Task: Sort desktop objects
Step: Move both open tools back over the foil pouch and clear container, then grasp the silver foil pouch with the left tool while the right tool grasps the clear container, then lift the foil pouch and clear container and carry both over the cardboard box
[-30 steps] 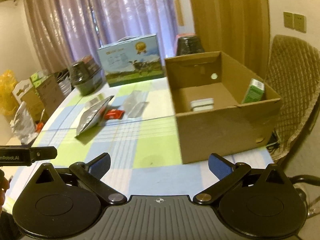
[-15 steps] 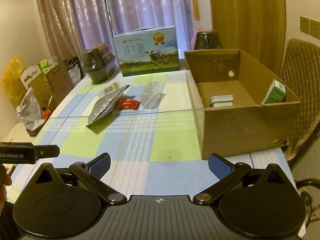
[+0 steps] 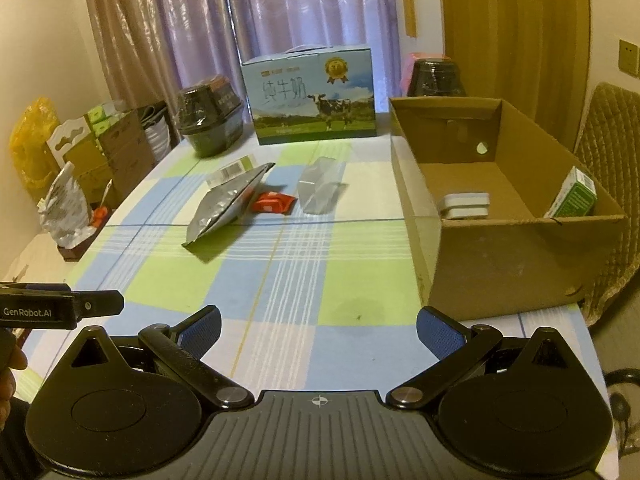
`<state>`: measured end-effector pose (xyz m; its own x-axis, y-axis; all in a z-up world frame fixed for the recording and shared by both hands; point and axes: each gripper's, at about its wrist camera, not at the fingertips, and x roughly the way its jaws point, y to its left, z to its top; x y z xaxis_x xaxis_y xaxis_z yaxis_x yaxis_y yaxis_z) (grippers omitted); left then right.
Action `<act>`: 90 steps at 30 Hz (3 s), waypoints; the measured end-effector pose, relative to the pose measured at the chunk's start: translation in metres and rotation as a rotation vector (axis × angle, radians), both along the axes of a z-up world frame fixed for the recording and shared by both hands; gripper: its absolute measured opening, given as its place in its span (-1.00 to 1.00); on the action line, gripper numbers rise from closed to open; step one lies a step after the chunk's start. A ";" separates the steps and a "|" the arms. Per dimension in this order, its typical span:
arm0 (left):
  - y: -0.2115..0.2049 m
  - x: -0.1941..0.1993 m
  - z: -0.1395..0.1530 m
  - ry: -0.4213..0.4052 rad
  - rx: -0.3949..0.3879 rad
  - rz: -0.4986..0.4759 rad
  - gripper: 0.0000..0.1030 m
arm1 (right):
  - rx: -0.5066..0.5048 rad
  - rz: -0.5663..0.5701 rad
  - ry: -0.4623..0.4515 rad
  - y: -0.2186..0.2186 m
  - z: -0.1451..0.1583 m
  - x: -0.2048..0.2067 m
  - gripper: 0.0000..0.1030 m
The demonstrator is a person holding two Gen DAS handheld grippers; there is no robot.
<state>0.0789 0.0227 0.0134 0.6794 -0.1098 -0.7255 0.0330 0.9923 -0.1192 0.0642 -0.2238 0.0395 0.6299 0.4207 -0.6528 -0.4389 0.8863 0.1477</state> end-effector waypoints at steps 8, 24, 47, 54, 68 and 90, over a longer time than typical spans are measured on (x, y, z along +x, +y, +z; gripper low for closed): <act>0.008 0.013 -0.004 0.006 0.018 -0.013 0.97 | -0.006 0.037 -0.006 0.017 -0.002 0.013 0.96; 0.023 0.093 -0.016 0.013 0.046 -0.077 0.97 | -0.035 0.073 -0.037 0.062 -0.014 0.080 0.97; 0.023 0.249 -0.061 0.094 0.107 -0.310 0.97 | -0.043 0.025 0.031 0.115 -0.059 0.235 0.92; 0.020 0.274 -0.073 0.123 0.069 -0.330 0.93 | -0.030 0.017 0.064 0.128 -0.074 0.270 0.56; 0.009 0.283 -0.088 0.184 0.082 -0.406 0.26 | -0.058 0.000 0.116 0.134 -0.093 0.286 -0.46; -0.043 0.068 -0.074 0.236 0.089 -0.402 0.04 | -0.104 0.082 0.145 0.046 -0.057 0.055 -0.46</act>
<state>0.1468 -0.0198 -0.0602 0.4108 -0.2607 -0.8737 0.3987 0.9131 -0.0850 0.1197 -0.1781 -0.0172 0.4921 0.3925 -0.7770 -0.4913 0.8621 0.1243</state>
